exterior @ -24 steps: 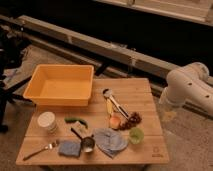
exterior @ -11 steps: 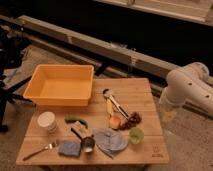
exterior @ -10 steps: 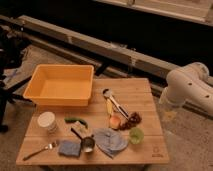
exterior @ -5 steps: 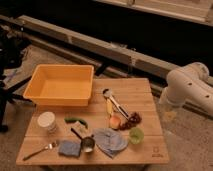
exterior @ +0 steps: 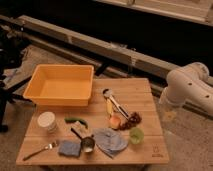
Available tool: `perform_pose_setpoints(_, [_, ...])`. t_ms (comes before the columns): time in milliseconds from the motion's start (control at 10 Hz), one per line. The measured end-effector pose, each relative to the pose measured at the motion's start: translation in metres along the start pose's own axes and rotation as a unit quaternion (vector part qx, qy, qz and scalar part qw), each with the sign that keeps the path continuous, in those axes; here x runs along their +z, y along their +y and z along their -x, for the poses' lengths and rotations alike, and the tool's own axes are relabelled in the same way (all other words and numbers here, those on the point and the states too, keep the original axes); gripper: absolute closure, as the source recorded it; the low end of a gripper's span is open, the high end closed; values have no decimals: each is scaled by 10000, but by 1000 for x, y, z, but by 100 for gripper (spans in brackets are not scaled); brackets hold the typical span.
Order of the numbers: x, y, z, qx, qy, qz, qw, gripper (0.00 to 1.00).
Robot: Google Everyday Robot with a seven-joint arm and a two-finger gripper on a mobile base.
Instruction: Place fork in paper cup
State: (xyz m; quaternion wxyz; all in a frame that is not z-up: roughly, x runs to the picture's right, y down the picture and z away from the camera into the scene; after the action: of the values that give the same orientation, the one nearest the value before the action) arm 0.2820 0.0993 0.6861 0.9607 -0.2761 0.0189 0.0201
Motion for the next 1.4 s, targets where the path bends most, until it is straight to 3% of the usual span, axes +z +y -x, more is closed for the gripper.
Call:
perform_pose_setpoints(600, [0,0,0,0,1,0,10000,35])
perform_pose_setpoints(700, [-7,5,5,-137,-40,-126,9998,35])
perform_pose_setpoints(900, [-26,21,28,-417,-150,-318,9985,35])
perform_pose_setpoints(1200, [-61,55,94,-1068,-398,-578,9918,35])
perform_pose_setpoints(1400, [-78,75,146,-1675,-568,-650,9821,35])
